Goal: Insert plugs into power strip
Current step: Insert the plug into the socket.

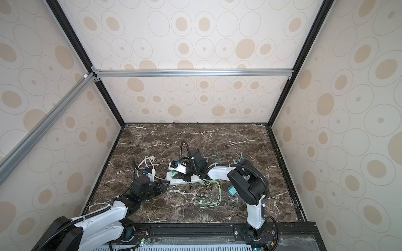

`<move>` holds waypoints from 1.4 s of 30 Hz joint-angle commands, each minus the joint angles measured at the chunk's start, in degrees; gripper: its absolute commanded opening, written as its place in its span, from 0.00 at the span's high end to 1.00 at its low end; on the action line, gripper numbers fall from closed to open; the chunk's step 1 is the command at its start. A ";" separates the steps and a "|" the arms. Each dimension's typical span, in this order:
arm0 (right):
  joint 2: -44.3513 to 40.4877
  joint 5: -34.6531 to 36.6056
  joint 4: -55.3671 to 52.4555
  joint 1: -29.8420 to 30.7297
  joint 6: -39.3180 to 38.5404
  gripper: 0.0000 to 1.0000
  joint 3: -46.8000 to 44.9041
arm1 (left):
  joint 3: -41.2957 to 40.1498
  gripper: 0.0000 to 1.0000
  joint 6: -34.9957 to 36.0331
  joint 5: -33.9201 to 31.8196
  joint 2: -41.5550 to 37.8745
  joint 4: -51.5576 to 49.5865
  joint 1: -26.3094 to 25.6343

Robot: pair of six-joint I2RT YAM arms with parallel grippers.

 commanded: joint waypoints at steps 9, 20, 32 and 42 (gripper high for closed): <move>0.45 -0.33 1.63 -0.49 -2.27 1.00 0.62 | 3.40 0.62 -0.60 1.02 5.86 3.53 1.58; 1.80 -1.84 2.67 -1.96 -2.36 1.00 1.10 | 3.05 0.68 0.24 1.21 8.05 4.12 2.87; 2.26 -4.39 1.63 -1.97 -2.01 1.00 1.10 | 5.43 0.69 2.92 3.00 13.20 5.78 4.18; 2.30 -3.34 0.20 -1.93 -3.72 1.00 0.84 | 7.62 0.70 5.25 3.77 16.63 5.46 5.23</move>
